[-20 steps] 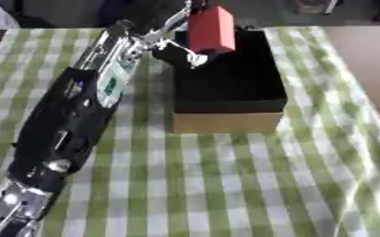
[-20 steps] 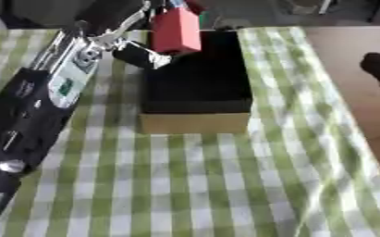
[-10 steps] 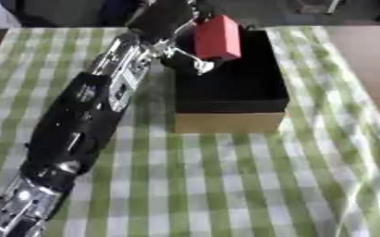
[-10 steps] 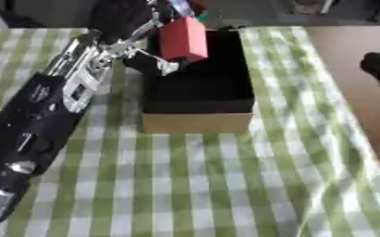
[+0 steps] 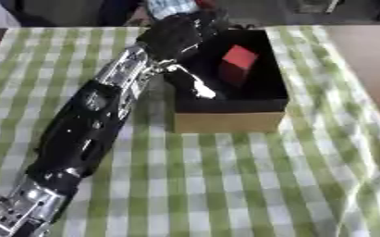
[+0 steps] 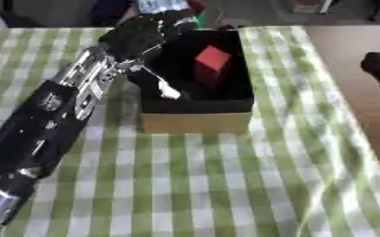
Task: Pick up objects on the table and place them in the box.
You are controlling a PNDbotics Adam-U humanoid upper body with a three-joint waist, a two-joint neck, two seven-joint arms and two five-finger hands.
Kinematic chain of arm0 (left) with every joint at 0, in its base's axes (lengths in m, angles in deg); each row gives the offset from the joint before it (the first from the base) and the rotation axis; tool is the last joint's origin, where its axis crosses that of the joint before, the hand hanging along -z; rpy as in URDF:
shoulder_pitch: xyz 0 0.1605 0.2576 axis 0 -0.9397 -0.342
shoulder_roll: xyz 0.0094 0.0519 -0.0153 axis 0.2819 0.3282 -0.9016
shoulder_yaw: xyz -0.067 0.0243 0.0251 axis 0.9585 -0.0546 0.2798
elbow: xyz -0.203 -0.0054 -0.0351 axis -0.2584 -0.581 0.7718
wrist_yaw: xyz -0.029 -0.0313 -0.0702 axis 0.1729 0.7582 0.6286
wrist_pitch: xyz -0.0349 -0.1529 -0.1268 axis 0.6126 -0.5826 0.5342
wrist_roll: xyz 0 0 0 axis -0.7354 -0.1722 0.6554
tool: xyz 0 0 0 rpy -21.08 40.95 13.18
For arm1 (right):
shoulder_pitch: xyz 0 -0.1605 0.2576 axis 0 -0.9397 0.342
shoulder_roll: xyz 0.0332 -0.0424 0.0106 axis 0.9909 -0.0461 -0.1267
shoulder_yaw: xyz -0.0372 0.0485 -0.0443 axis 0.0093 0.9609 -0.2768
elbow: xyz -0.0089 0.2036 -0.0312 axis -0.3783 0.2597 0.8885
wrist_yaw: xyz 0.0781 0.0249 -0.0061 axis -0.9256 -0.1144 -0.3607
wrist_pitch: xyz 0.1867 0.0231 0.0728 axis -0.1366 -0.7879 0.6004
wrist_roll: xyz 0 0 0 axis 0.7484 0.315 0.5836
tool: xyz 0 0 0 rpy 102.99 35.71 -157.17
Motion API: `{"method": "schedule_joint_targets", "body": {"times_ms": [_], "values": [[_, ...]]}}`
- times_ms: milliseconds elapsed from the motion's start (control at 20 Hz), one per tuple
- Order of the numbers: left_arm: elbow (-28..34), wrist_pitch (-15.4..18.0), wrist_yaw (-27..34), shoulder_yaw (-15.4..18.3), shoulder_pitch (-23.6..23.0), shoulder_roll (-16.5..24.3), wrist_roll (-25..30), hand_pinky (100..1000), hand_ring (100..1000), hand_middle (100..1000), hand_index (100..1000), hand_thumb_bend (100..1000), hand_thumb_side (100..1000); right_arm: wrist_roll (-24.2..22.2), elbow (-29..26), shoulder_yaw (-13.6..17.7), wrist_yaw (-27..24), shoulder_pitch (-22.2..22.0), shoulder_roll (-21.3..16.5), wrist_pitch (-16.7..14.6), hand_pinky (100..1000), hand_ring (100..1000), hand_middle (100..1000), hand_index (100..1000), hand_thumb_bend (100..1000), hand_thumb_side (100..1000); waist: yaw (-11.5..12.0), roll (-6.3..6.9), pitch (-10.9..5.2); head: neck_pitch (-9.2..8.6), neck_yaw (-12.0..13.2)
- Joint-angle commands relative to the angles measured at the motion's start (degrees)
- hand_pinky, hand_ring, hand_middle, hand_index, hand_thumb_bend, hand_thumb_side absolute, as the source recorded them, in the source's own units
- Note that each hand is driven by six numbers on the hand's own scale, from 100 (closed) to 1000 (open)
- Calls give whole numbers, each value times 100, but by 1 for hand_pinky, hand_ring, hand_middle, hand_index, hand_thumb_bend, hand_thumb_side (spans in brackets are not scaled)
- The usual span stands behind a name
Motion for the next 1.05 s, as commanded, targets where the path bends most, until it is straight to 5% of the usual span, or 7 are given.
{"method": "schedule_joint_targets", "body": {"times_ms": [50,200,500,750,1050], "values": [[127,-55,97,51,69,29,-307,765,942,963,1000,827,776,17,-98,49,-33,29,-57,1,836,763,591,809,100,870,11,-76,-56,22,-18],[449,-333,532,165,34,47,-887,751,844,864,993,656,686,38,-98,61,-17,1,-68,-6,835,763,591,809,100,869,49,-65,-68,44,-49],[1817,-1196,2396,386,-279,358,-2201,708,663,690,870,411,593,115,-98,111,28,-60,-116,-44,834,763,591,809,100,867,163,-36,-102,53,-218],[3179,-1683,4463,644,-929,673,-2206,721,594,648,858,229,607,198,-98,182,79,-110,-169,-99,833,762,592,808,100,864,325,-26,-122,117,-415],[4929,-2273,6330,1230,-1965,999,-2051,748,587,649,866,215,604,305,-98,275,106,-173,-252,-209,830,762,594,809,100,859,554,-61,-169,214,-639]]}}
